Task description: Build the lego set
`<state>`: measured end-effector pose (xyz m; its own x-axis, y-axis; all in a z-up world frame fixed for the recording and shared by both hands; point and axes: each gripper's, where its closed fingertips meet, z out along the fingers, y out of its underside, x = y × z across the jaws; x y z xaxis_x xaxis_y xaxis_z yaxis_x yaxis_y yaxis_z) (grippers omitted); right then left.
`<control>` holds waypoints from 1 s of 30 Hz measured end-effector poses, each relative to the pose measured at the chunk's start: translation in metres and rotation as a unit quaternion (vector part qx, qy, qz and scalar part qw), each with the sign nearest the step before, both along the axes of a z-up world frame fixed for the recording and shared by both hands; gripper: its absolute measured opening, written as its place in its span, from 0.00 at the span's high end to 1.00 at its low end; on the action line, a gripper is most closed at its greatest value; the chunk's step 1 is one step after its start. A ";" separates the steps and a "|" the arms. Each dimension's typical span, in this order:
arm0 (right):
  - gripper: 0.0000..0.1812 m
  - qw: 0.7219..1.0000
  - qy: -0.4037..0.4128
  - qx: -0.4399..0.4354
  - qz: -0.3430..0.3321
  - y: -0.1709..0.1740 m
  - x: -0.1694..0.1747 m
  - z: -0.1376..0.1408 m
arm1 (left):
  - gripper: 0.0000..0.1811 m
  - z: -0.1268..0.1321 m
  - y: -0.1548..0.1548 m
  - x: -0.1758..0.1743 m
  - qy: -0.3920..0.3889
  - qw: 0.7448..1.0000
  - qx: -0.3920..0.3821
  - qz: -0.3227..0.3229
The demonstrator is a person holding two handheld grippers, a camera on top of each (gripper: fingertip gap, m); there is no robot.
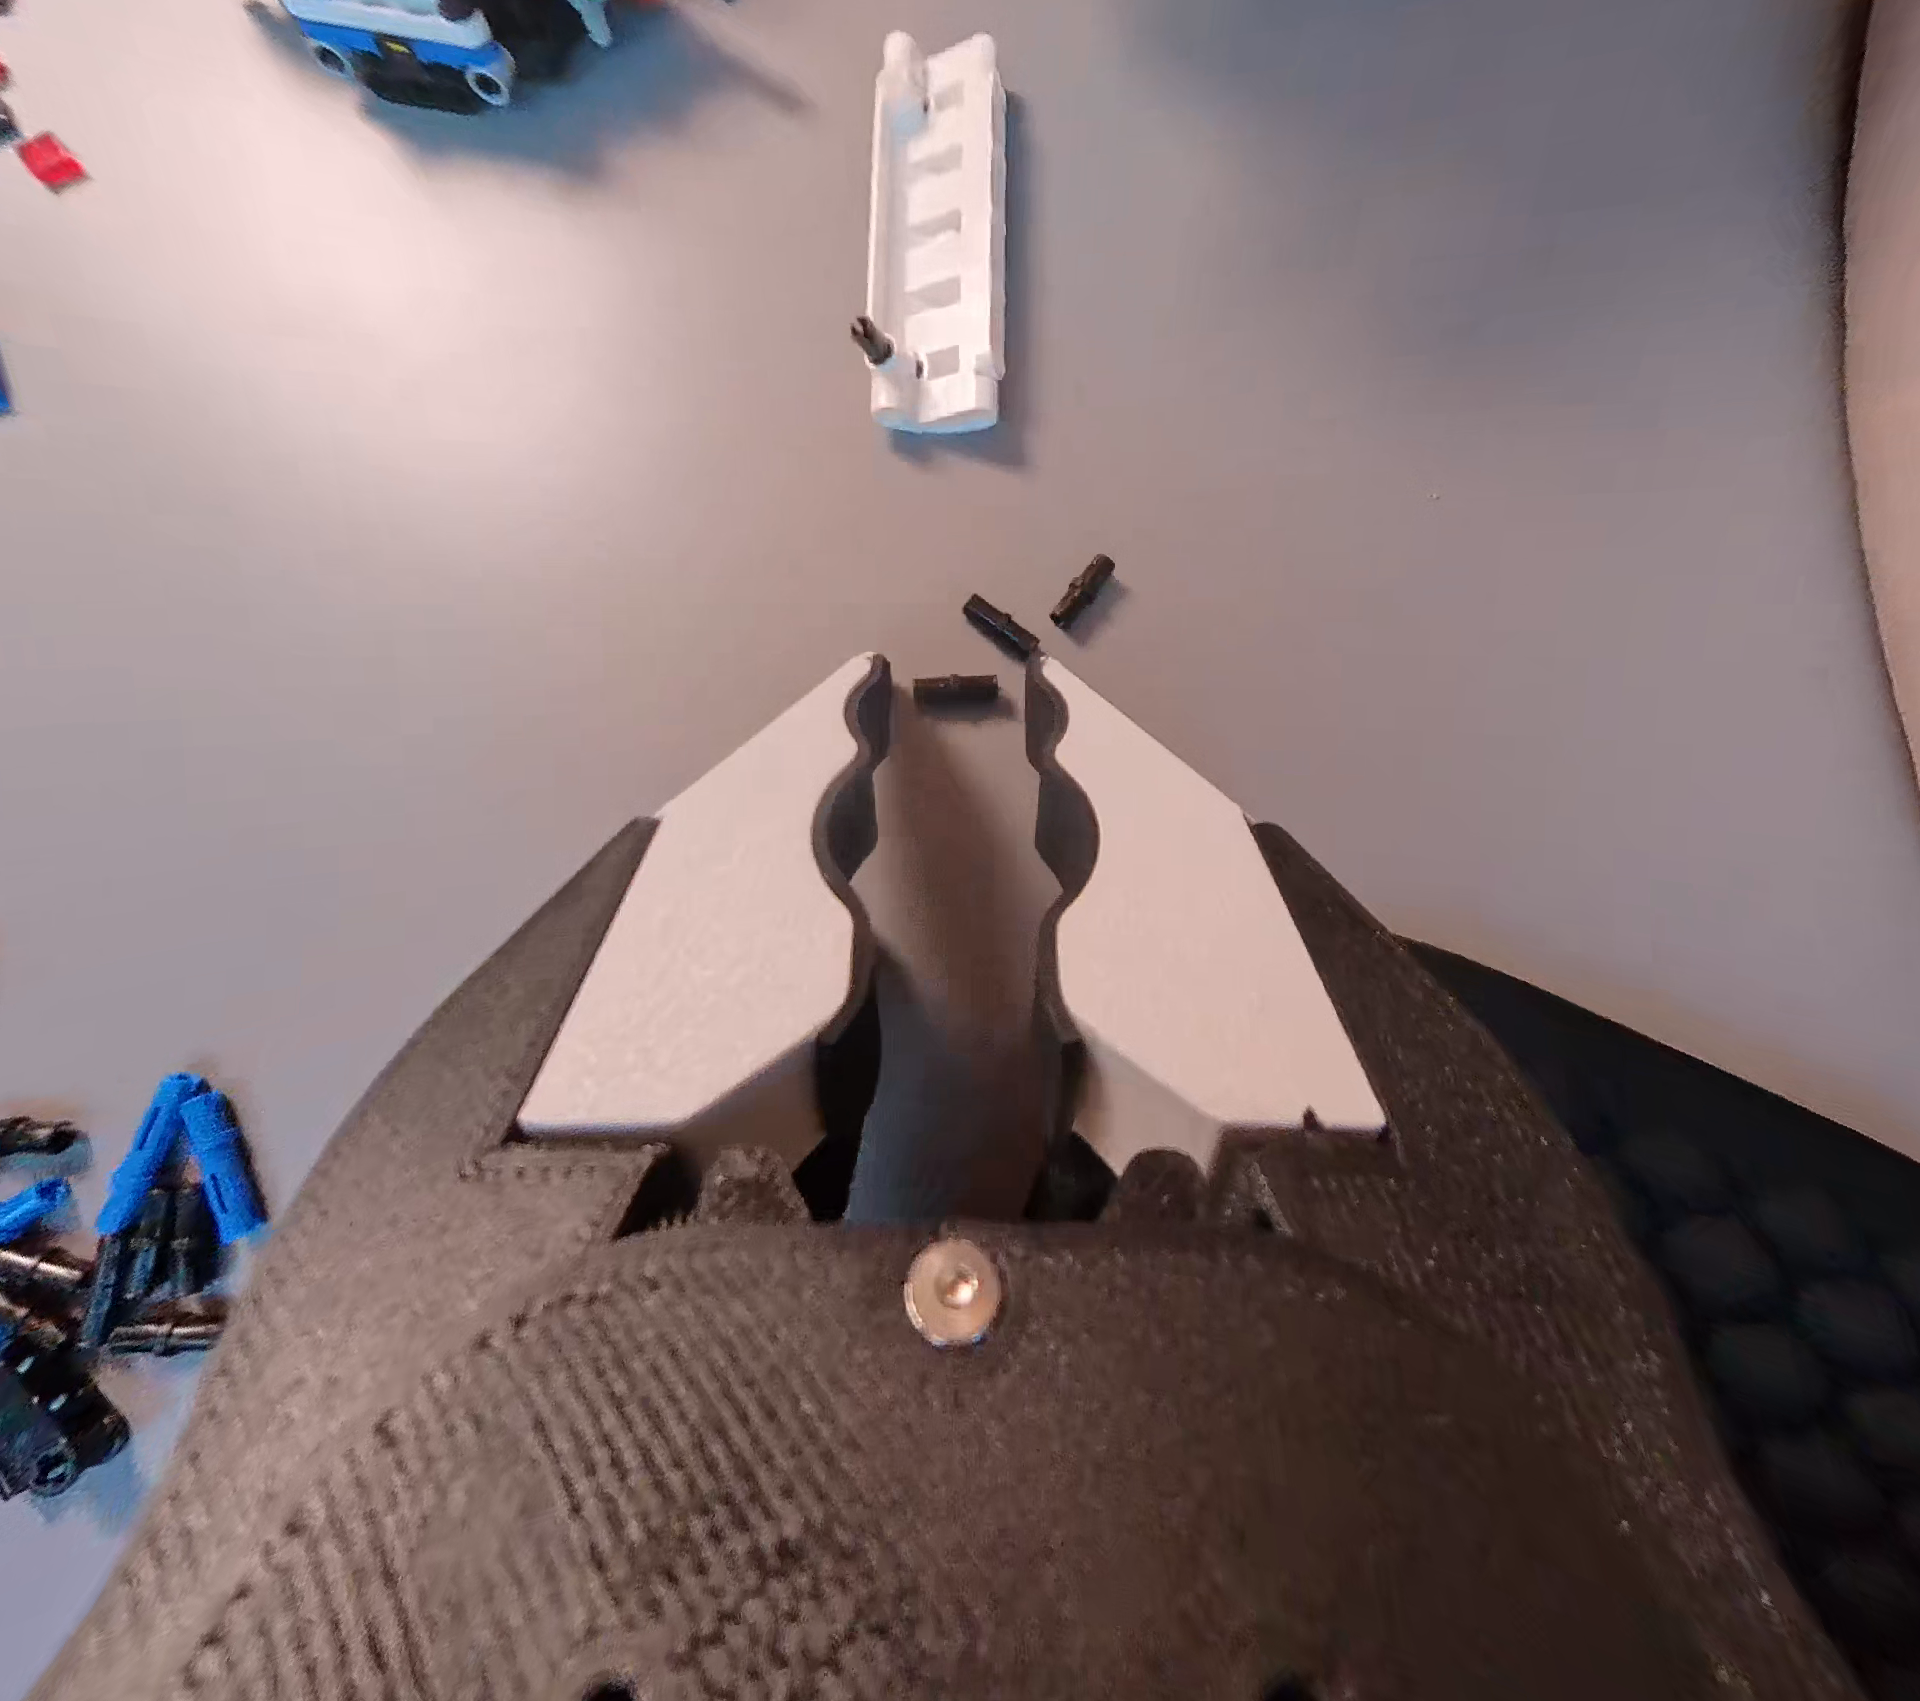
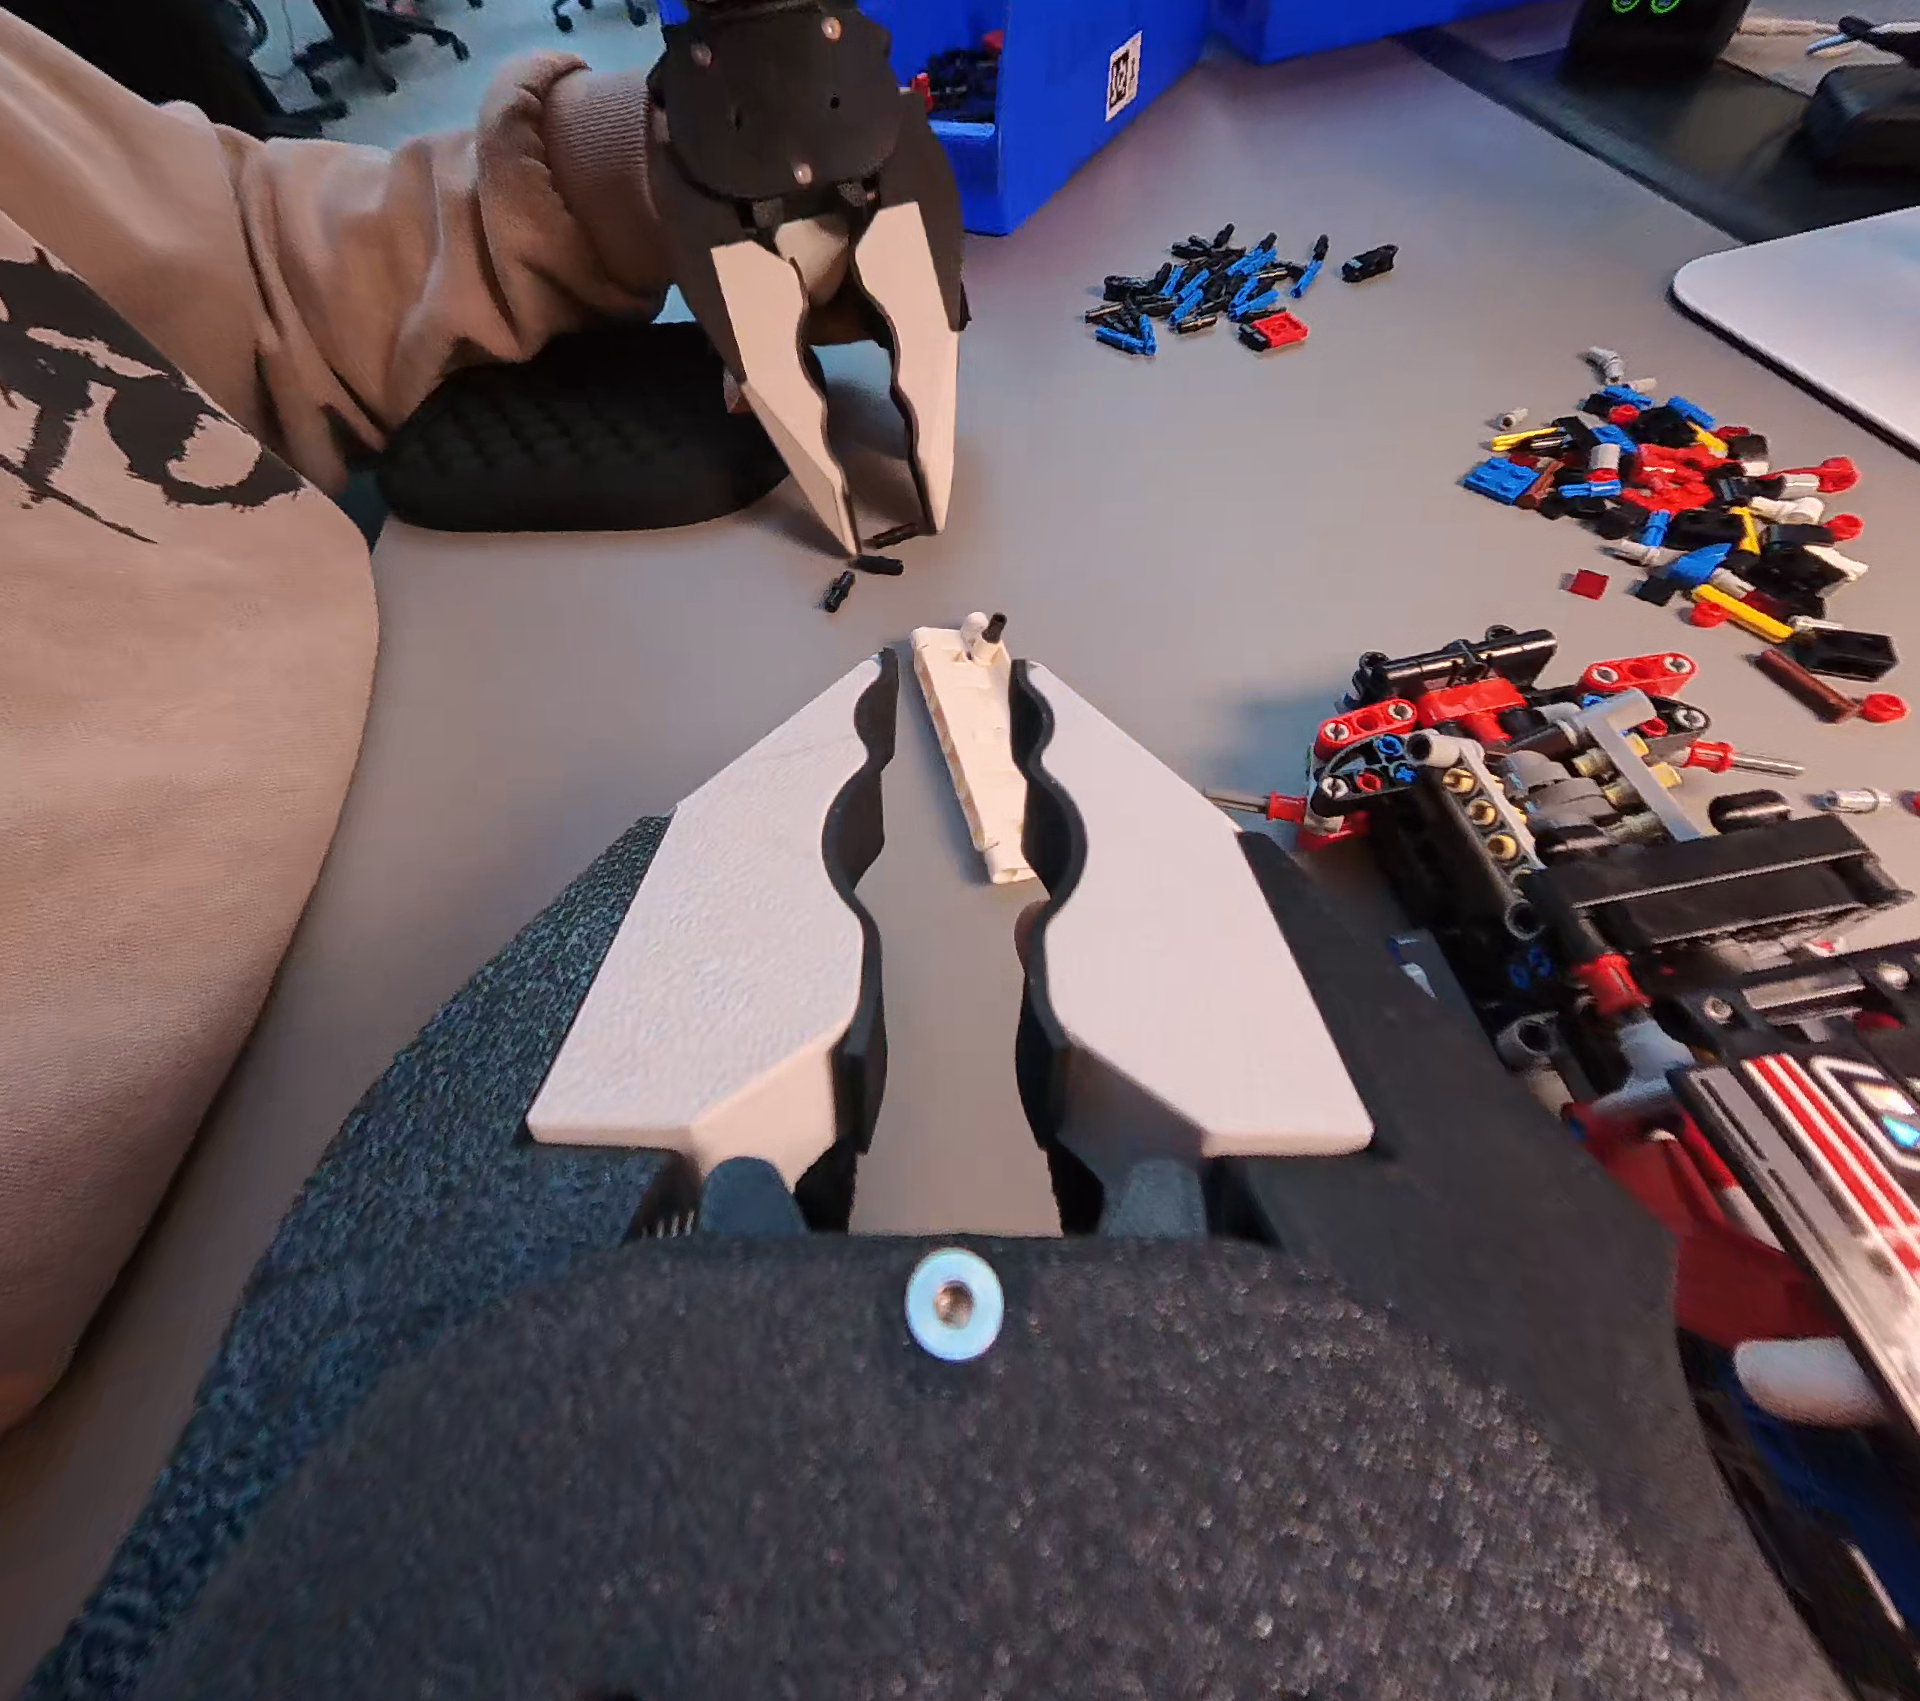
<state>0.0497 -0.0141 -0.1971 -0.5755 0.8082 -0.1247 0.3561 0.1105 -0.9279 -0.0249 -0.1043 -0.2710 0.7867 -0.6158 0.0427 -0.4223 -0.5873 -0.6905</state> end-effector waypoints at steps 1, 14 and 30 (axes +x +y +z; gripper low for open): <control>0.89 1.000 0.002 -0.001 0.001 0.000 0.000 0.000 | 0.88 -0.001 0.000 -0.001 0.008 1.000 0.000 0.000; 0.91 0.993 0.092 0.073 -0.013 -0.020 -0.011 0.005 | 0.93 0.040 0.016 0.001 -0.103 0.991 0.085 0.031; 0.97 0.909 0.279 0.306 -0.046 -0.058 -0.038 0.030 | 0.93 0.101 0.046 0.047 -0.462 0.883 0.033 0.073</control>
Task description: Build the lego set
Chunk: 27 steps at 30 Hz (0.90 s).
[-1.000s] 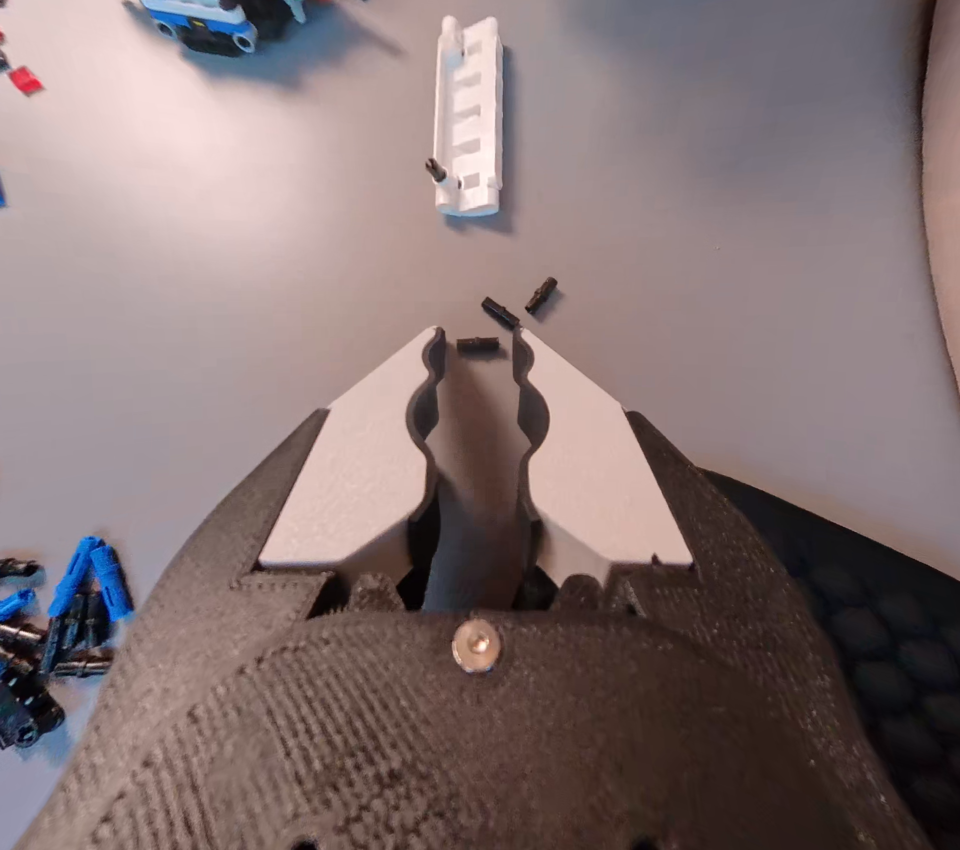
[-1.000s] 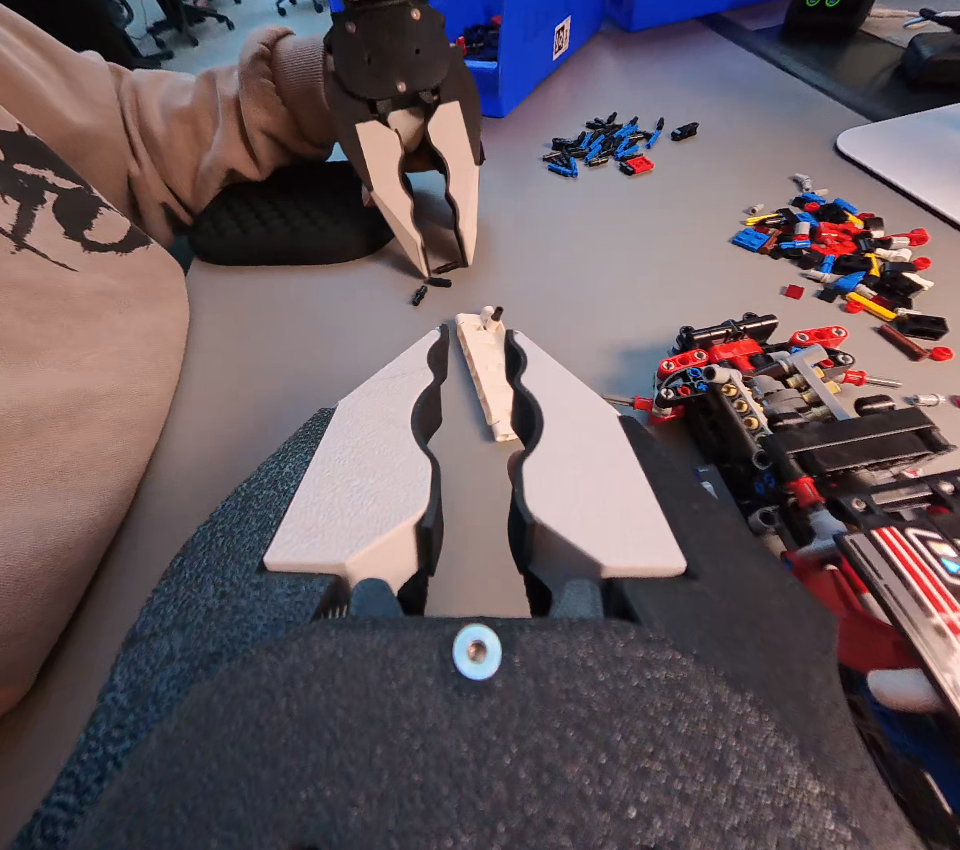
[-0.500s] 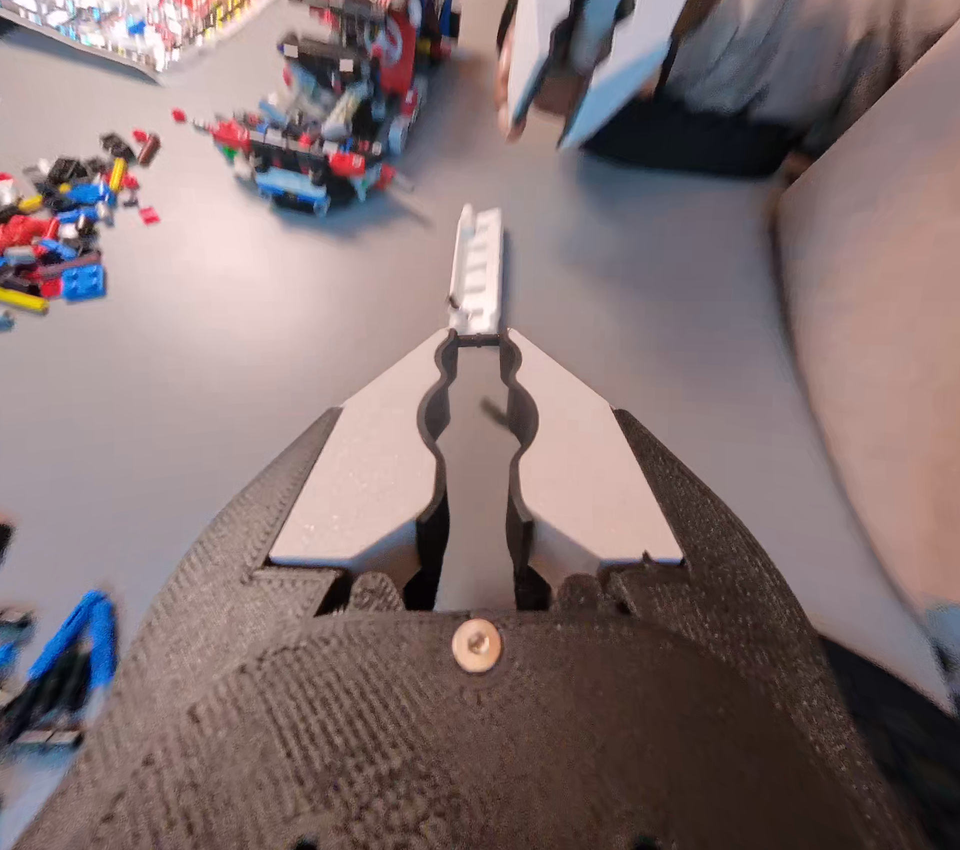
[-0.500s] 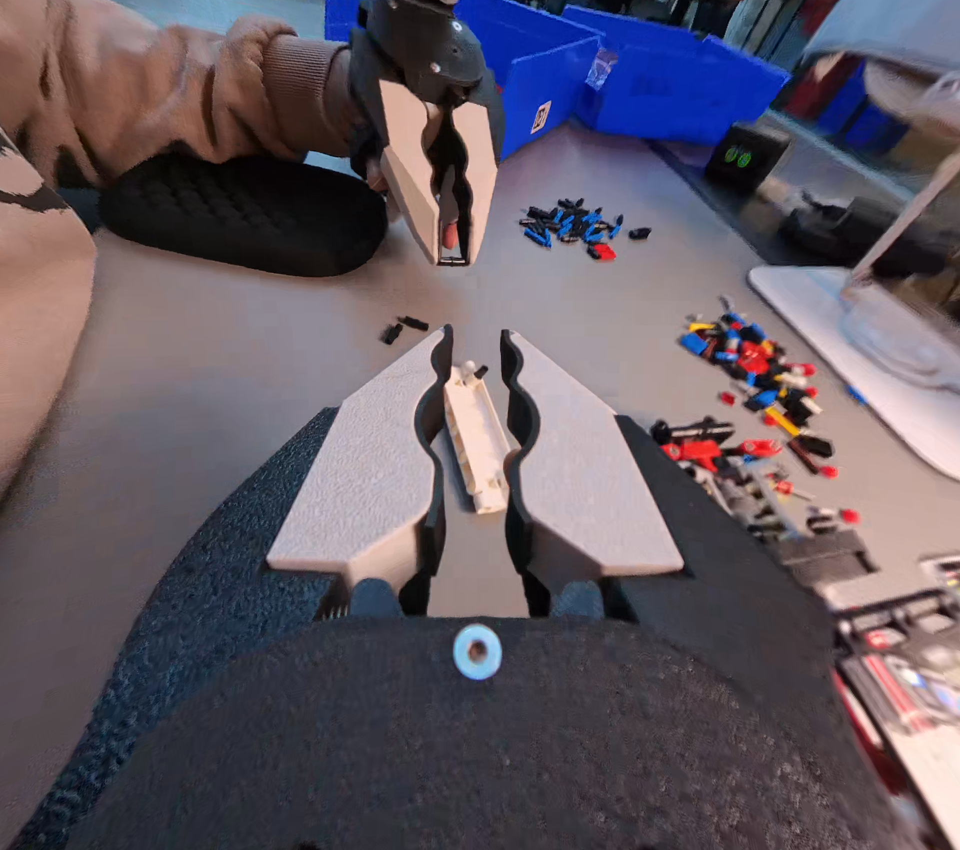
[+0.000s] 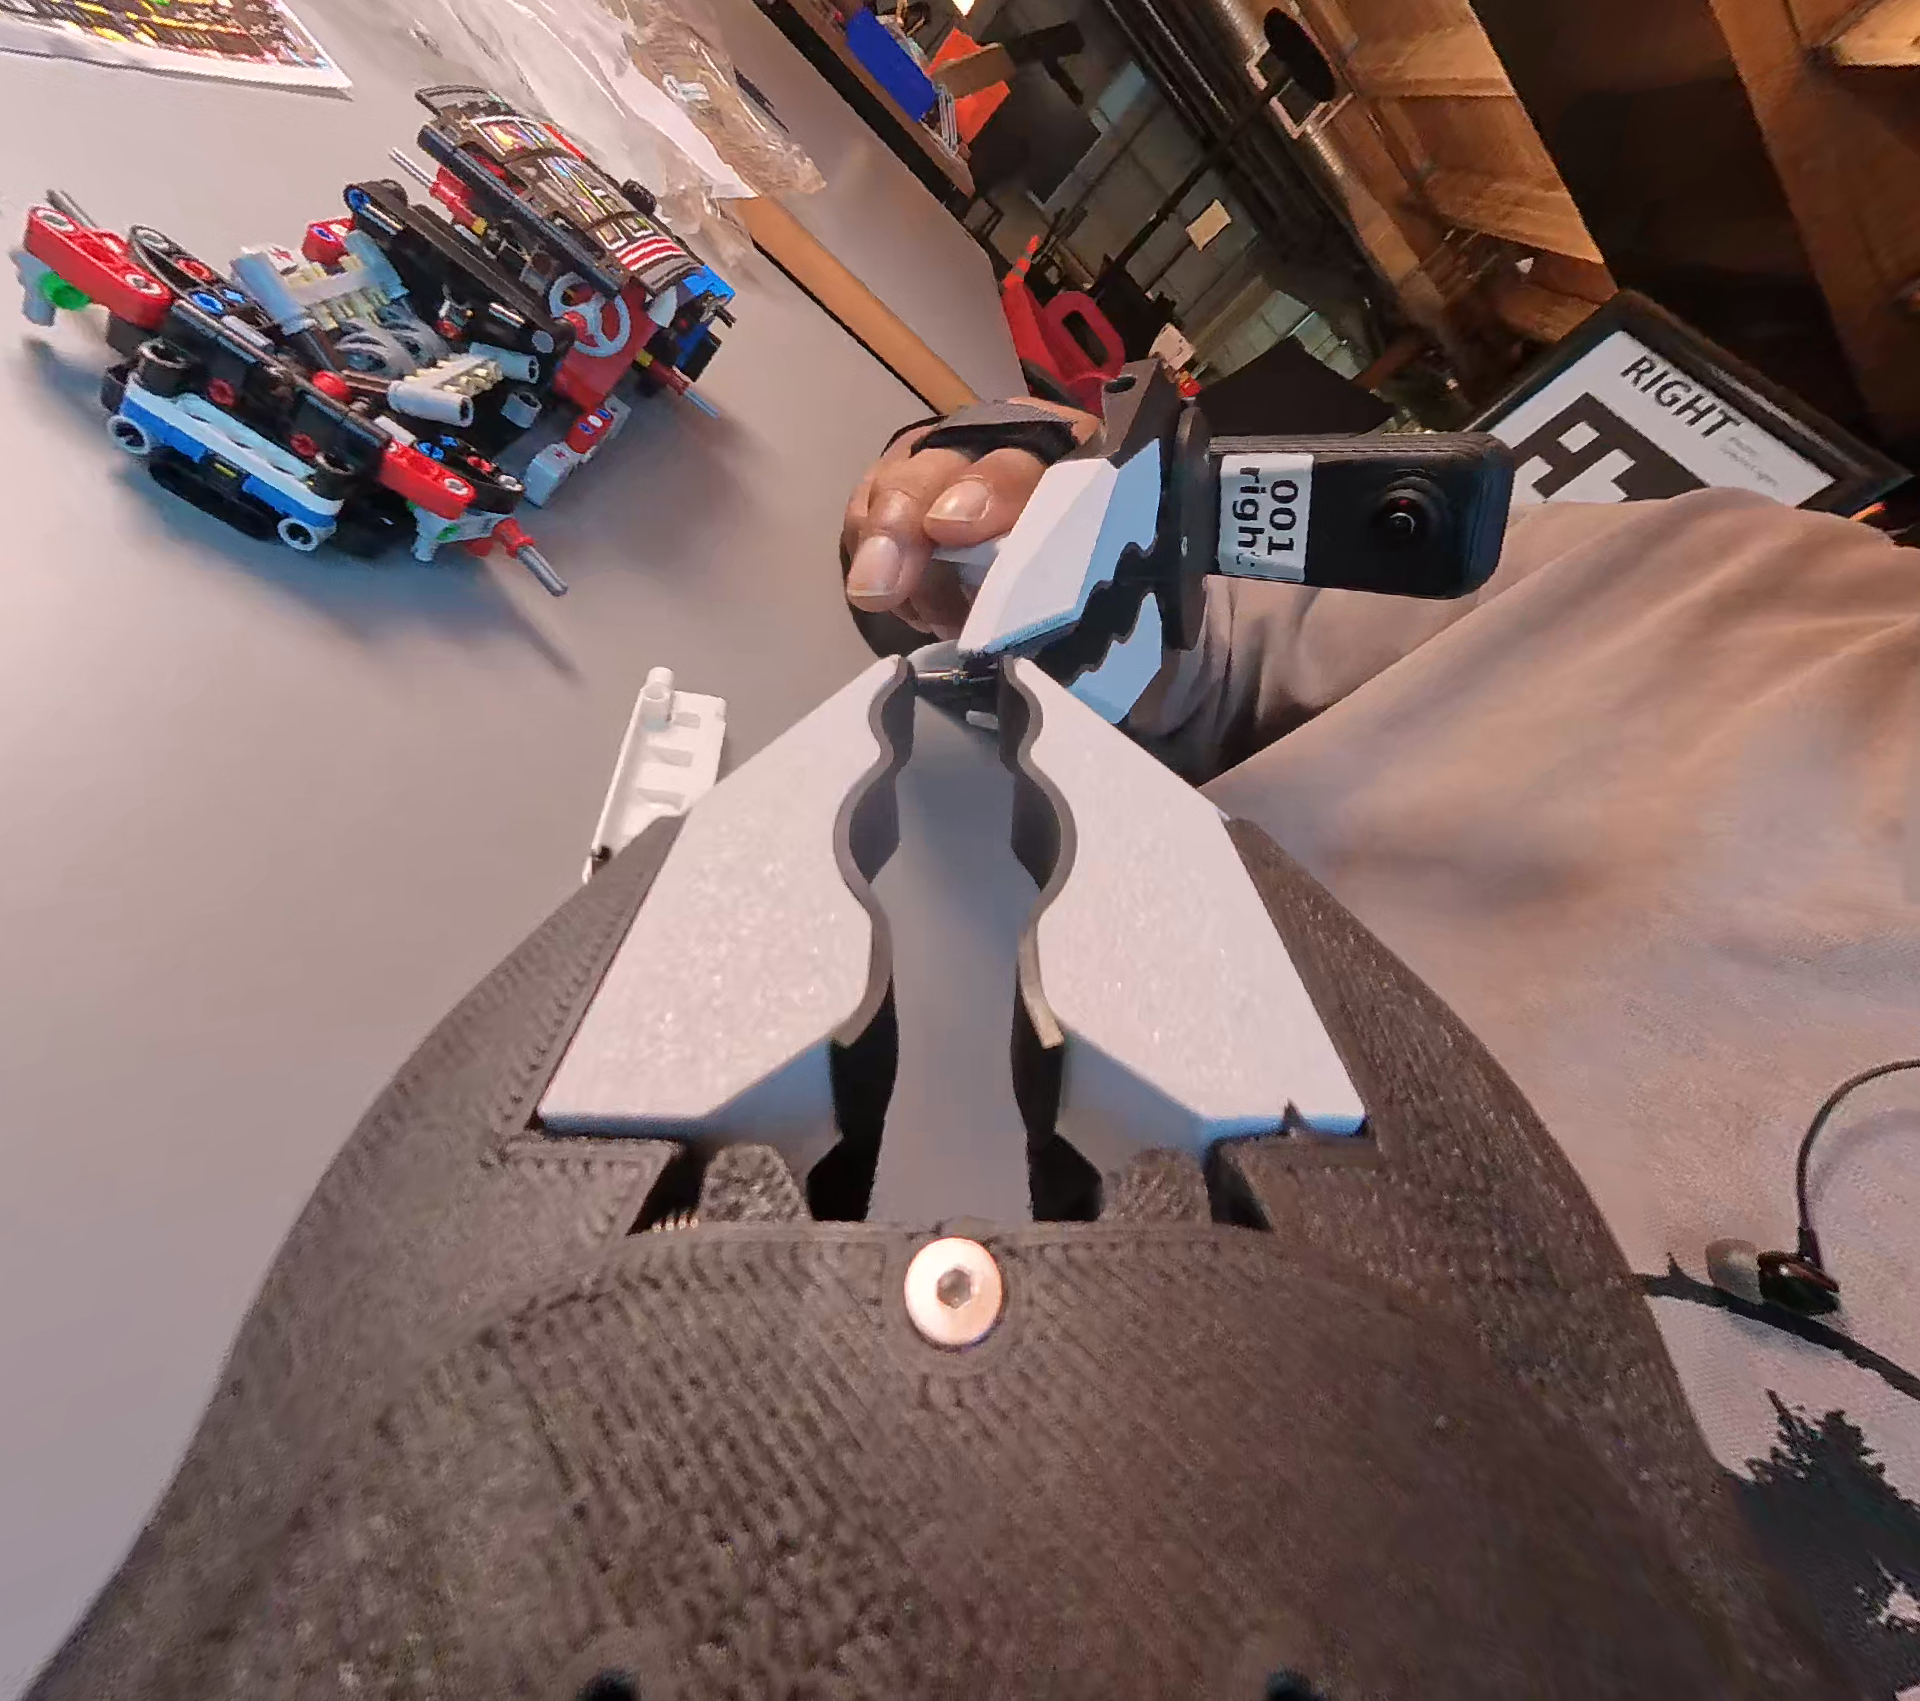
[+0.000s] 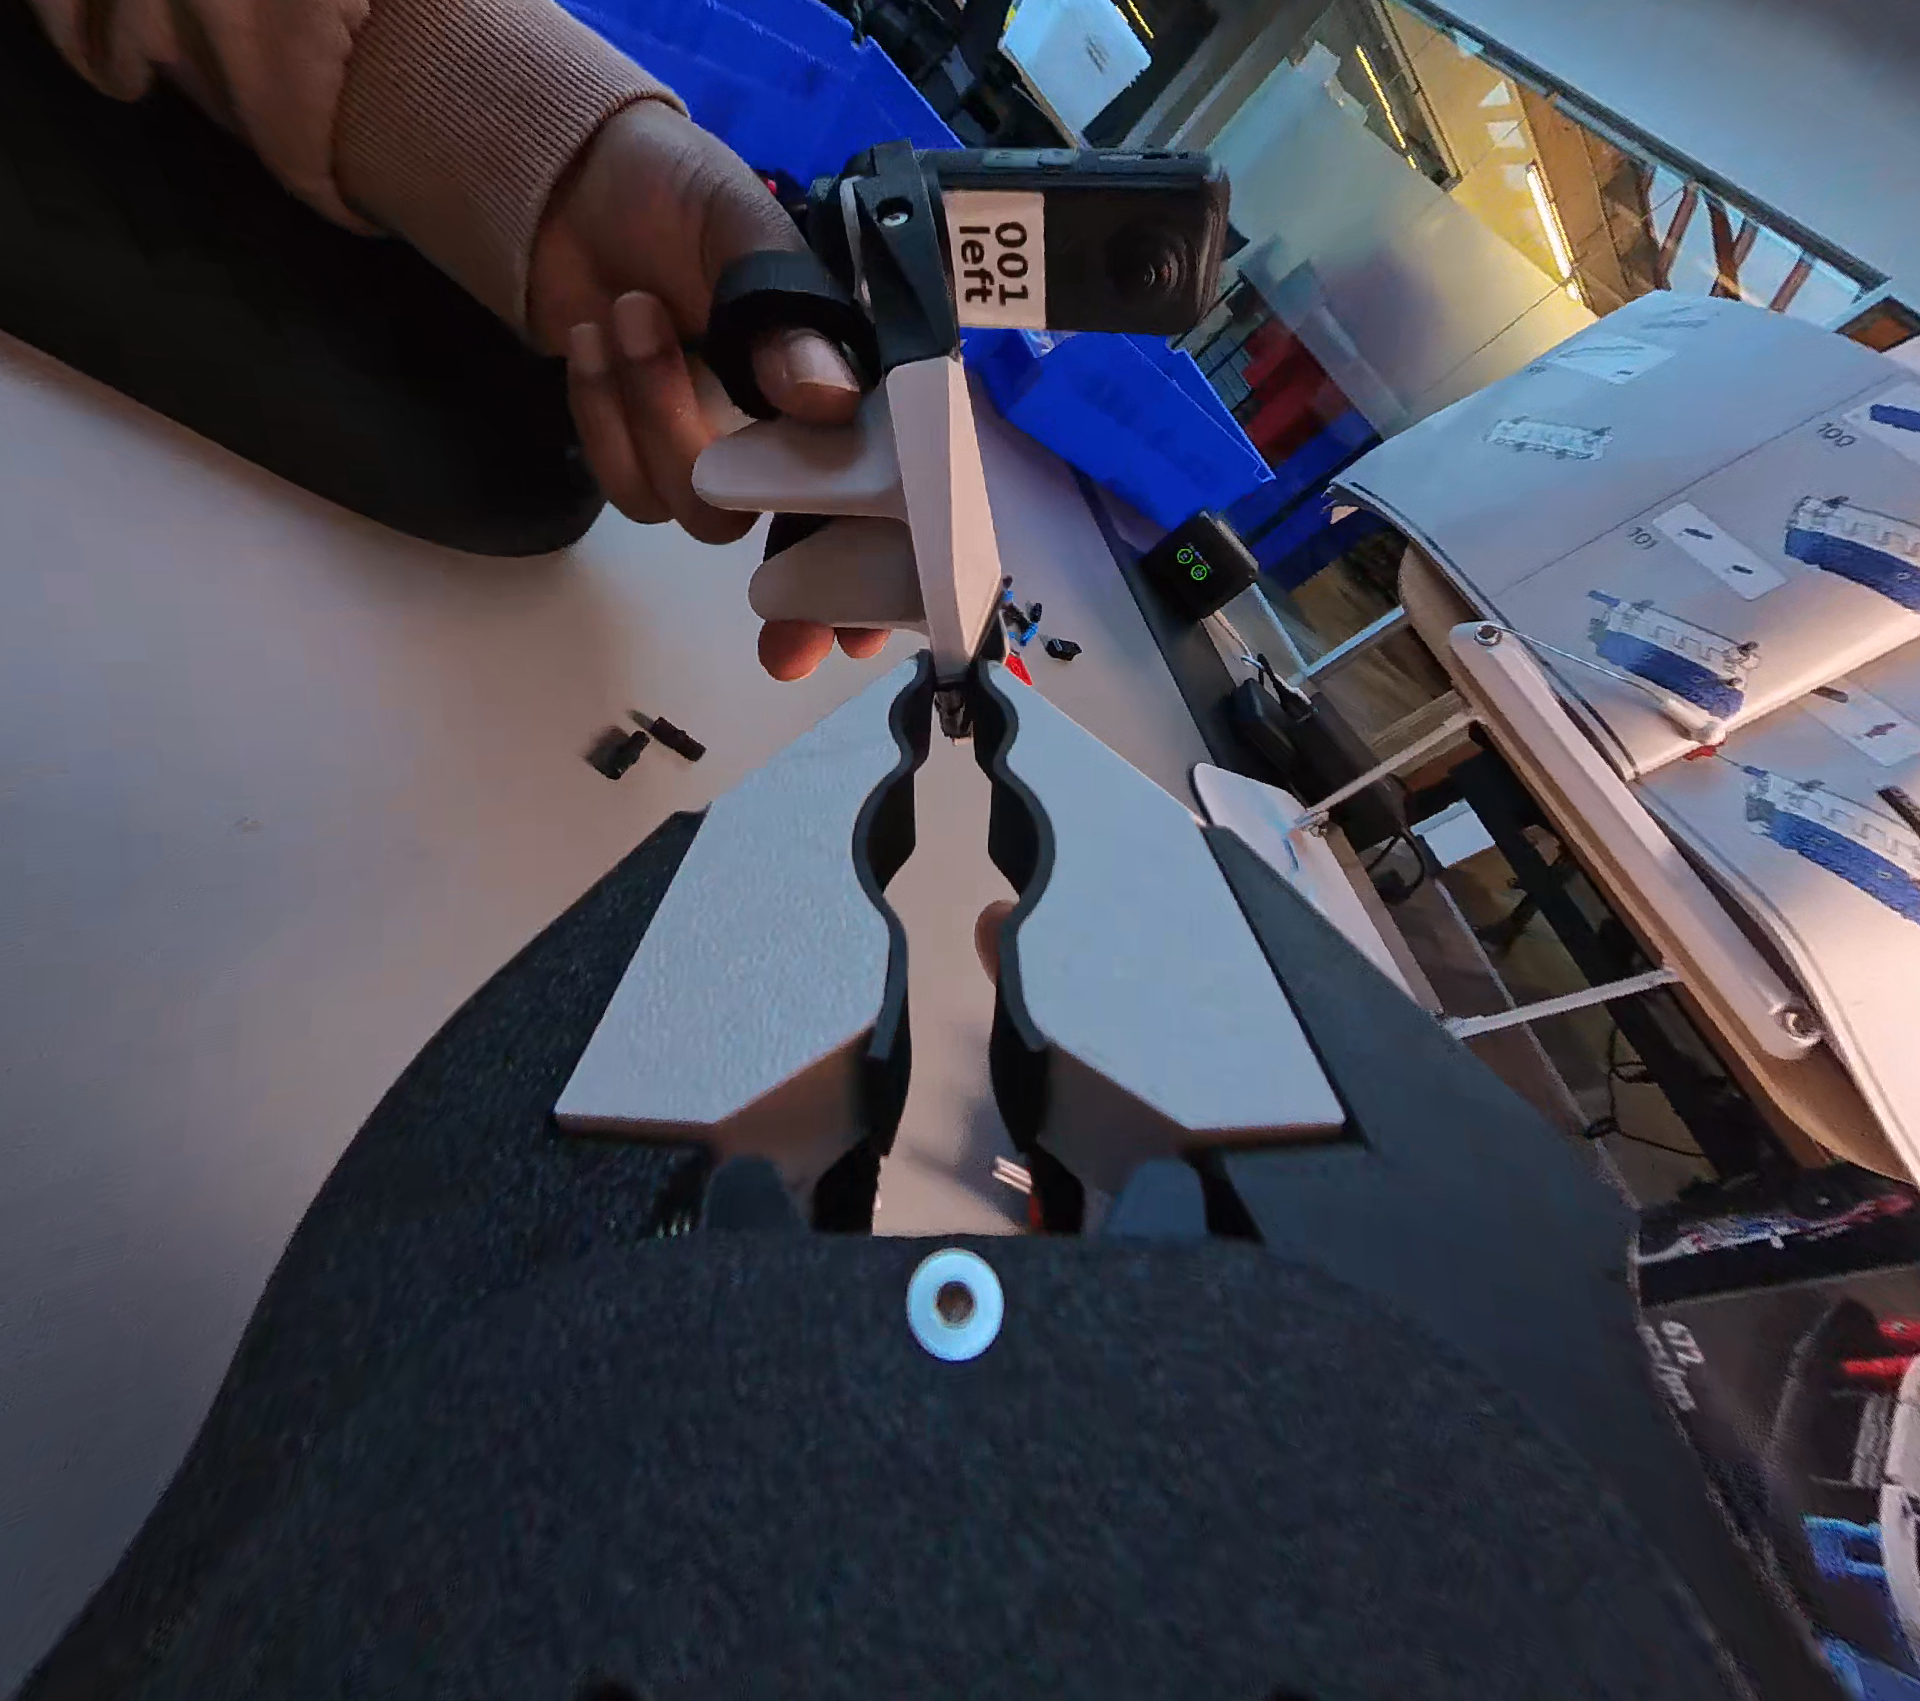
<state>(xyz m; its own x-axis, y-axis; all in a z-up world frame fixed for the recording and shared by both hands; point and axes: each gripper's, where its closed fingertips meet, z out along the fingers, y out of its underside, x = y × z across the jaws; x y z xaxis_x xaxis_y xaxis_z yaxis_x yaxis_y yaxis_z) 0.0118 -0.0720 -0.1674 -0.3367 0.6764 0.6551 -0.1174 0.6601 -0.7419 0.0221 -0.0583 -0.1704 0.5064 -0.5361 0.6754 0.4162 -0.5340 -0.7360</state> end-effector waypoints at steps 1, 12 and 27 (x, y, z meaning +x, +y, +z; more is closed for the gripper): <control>0.98 1.000 -0.001 -0.006 0.003 0.000 0.000 0.000 | 0.93 0.001 0.000 0.000 -0.011 1.000 -0.002 -0.002; 0.99 0.997 -0.004 -0.070 0.033 0.000 0.007 0.009 | 0.93 0.010 -0.005 0.002 -0.104 0.994 -0.002 -0.031; 0.99 0.809 -0.107 -0.556 0.158 0.009 0.010 0.050 | 0.91 0.030 -0.005 0.019 0.102 0.979 0.176 0.027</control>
<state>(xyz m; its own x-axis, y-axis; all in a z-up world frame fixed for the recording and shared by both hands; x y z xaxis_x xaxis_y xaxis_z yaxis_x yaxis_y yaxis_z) 0.0220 -0.0627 -0.1173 -0.6335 0.6653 -0.3951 0.0603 -0.4666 -0.8824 0.0414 -0.0629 -0.1404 0.6462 -0.6853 0.3359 0.2619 -0.2143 -0.9410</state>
